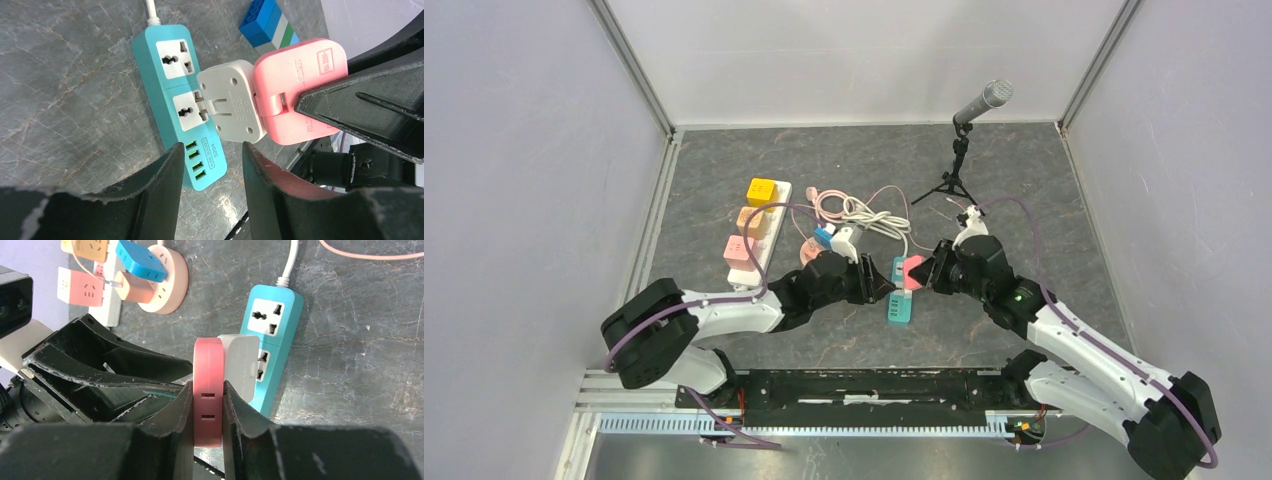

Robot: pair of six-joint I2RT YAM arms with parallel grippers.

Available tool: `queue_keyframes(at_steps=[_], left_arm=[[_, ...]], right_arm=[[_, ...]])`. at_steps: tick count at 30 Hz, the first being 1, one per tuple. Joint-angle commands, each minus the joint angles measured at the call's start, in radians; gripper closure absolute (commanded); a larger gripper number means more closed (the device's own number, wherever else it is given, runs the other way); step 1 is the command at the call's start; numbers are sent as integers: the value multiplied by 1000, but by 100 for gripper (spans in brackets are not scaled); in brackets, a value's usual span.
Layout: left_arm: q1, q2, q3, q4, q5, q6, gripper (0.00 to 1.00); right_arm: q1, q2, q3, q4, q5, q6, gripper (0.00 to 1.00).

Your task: Pull the plug off the socket

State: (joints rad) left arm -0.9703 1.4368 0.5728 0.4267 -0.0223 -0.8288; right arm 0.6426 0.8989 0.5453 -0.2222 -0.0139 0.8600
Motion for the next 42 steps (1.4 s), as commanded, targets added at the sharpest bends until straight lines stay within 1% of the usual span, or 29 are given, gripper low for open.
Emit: queue_keyframes(at_steps=[1, 6, 8, 10, 11, 12, 13, 14, 15, 18, 20, 23, 25, 28, 31, 32, 34, 37, 39, 42], left_arm=[[19, -72, 22, -38, -60, 50, 46], [72, -134, 19, -88, -54, 45, 43], [111, -166, 19, -109, -20, 42, 42], [167, -209, 20, -131, 50, 36, 38], [203, -230, 23, -144, 92, 32, 34], [235, -257, 24, -157, 135, 29, 23], [273, -283, 25, -164, 180, 27, 18], [310, -314, 25, -164, 232, 36, 1], [340, -346, 30, -178, 264, 45, 0], [410, -434, 65, -280, 270, 59, 0], [473, -474, 87, -327, 301, 51, 0], [542, -490, 110, -314, 418, 12, 0], [549, -466, 121, -269, 547, -10, 0], [553, -443, 123, -228, 658, -16, 0], [564, -437, 119, -133, 760, -39, 0], [568, -432, 114, -88, 791, -62, 0], [575, -413, 97, 26, 843, -127, 0], [588, -377, 58, 219, 903, -251, 0], [589, -352, 42, 320, 939, -317, 0], [589, -323, 6, 519, 980, -454, 0]], right_arm=[[-8, -49, 21, 91, 28, 8, 100], [-9, -64, 13, 134, 17, 2, 100], [-11, -62, 9, 173, -31, -15, 100], [-18, -58, 8, 214, -80, -38, 100], [-22, -54, 7, 264, -115, -51, 100], [-27, -50, 7, 293, -141, -59, 100], [-34, -48, 8, 329, -174, -64, 100], [-40, -46, 9, 370, -209, -69, 100], [-45, -43, 14, 397, -232, -73, 100], [-56, -31, 31, 471, -298, -76, 100], [-62, -15, 36, 527, -347, -62, 100], [-67, 12, 34, 657, -436, -33, 100], [-68, 36, 28, 768, -513, -12, 100], [-76, 83, 35, 886, -619, 38, 100], [-79, 130, 11, 1101, -700, 157, 100], [-80, 145, 6, 1173, -721, 205, 100], [-82, 174, -1, 1267, -751, 270, 100], [-86, 187, -2, 1274, -768, 296, 100], [-87, 187, -7, 1249, -767, 288, 100], [-92, 196, -8, 1214, -760, 278, 100]])
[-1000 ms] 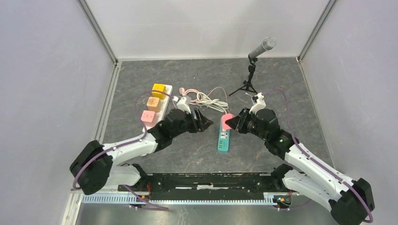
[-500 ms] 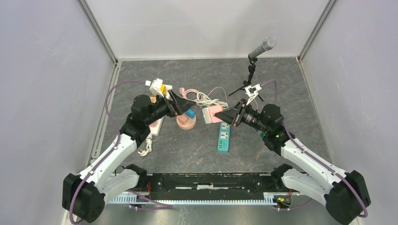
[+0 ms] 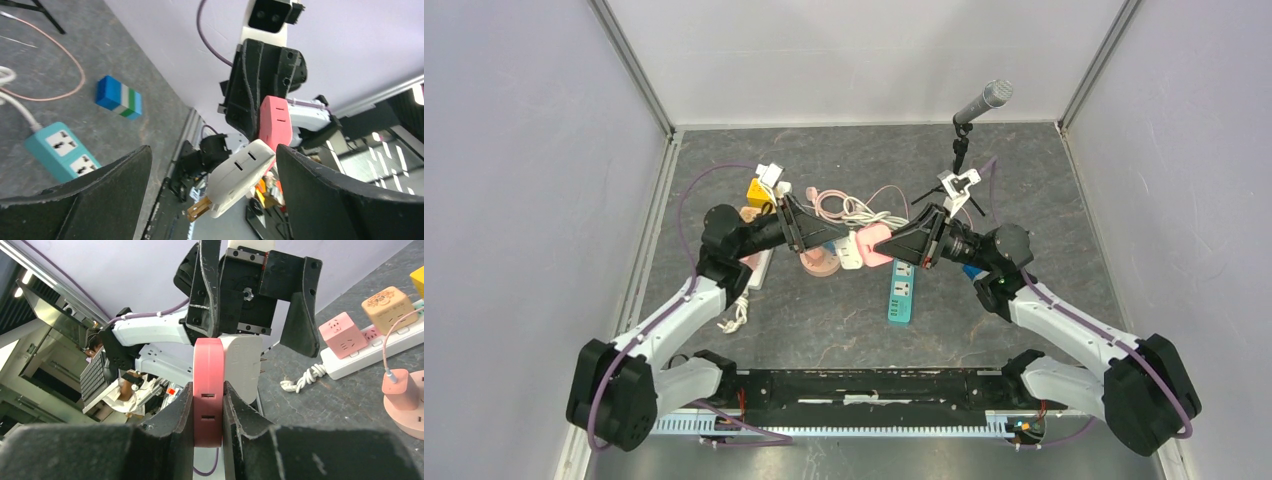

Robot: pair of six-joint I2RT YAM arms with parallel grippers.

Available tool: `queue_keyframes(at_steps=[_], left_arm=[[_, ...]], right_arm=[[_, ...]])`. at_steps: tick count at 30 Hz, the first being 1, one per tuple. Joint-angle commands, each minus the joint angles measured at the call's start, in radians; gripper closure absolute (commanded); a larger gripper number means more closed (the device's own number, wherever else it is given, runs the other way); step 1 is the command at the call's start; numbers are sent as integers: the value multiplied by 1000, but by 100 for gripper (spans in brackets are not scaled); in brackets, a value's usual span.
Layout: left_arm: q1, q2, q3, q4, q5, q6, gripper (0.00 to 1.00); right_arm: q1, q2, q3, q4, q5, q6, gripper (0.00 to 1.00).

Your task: Pull the plug off the socket

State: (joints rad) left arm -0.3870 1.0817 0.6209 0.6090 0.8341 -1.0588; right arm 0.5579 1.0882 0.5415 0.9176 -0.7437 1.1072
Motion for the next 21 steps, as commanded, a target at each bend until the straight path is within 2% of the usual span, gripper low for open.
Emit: queue_keyframes(at_steps=[1, 5, 11, 17, 21], left_arm=[[5, 36, -55, 393, 129, -264, 0], [4, 28, -87, 435, 137, -317, 7], [4, -9, -99, 431, 144, -338, 31], [4, -31, -84, 265, 145, -237, 52], [4, -50, -67, 140, 132, -148, 72]], right_arm=[[-7, 11, -7, 85, -25, 36, 100], [-7, 56, -5, 167, -3, 104, 100], [-7, 102, -32, 243, 37, 170, 100], [-7, 114, -35, 203, 44, 157, 100], [-7, 104, -37, 139, 57, 120, 100]])
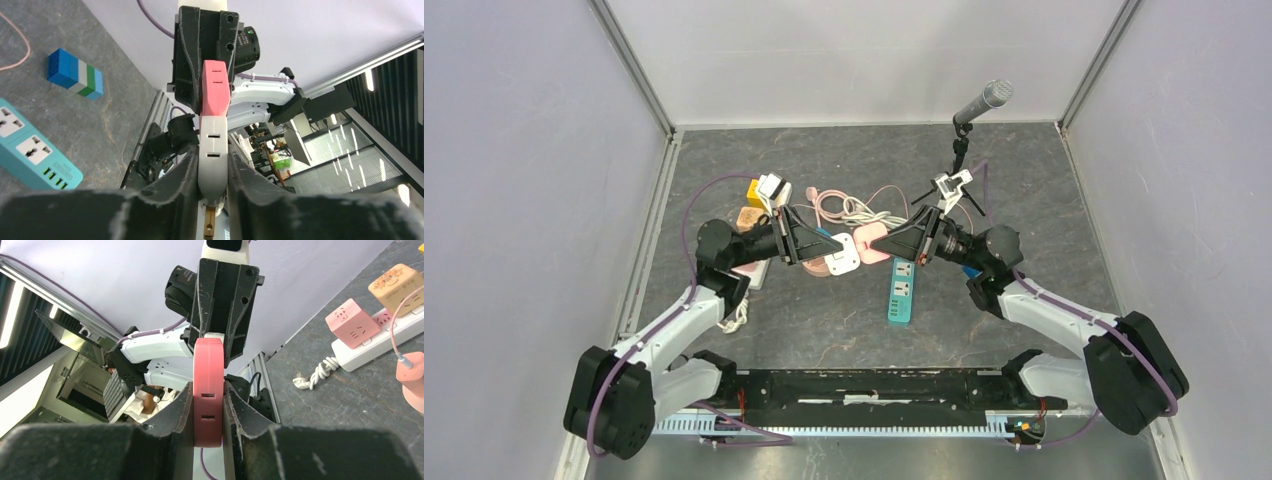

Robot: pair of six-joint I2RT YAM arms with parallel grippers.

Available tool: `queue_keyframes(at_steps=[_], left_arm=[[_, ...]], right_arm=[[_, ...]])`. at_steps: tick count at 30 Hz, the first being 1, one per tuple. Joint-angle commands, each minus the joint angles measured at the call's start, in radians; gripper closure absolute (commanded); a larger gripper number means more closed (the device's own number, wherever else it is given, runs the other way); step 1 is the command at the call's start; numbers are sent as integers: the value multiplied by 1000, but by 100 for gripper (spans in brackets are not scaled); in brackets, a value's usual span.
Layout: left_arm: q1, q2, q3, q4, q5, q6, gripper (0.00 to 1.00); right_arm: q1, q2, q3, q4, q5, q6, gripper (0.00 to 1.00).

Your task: Pull the plug off the socket

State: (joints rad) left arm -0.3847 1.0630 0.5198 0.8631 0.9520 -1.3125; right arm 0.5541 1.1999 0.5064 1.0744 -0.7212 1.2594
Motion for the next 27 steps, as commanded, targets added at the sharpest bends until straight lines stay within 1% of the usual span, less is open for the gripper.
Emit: queue_keyframes(at_steps=[1, 3, 4, 10, 17, 19, 21, 23, 25, 27], left_arm=[[2, -37, 41, -151, 9, 126, 80], [2, -46, 54, -219, 0, 175, 94], [1, -49, 58, -254, -6, 193, 98], [3, -84, 68, -372, -52, 284, 98], [2, -107, 106, -601, -117, 421, 98], [2, -104, 119, -671, -141, 459, 98], [1, -93, 140, -763, -173, 515, 98], [-3, -78, 152, -831, -207, 555, 98], [-32, -59, 156, -858, -247, 581, 98], [-96, -32, 159, -898, -316, 608, 98]], right_arm=[[-3, -10, -2, -25, 39, -37, 100], [-5, -17, -2, -41, 48, -49, 100], [-6, -21, -1, -53, 53, -54, 100], [-33, -72, -10, -177, 88, -127, 100], [-129, -167, -32, -384, 137, -216, 100], [-150, -190, -28, -472, 165, -265, 100], [-151, -200, -1, -629, 218, -355, 100], [-151, -201, 20, -745, 274, -430, 100], [-148, -204, 19, -825, 330, -485, 100], [-146, -205, 21, -908, 395, -536, 100]])
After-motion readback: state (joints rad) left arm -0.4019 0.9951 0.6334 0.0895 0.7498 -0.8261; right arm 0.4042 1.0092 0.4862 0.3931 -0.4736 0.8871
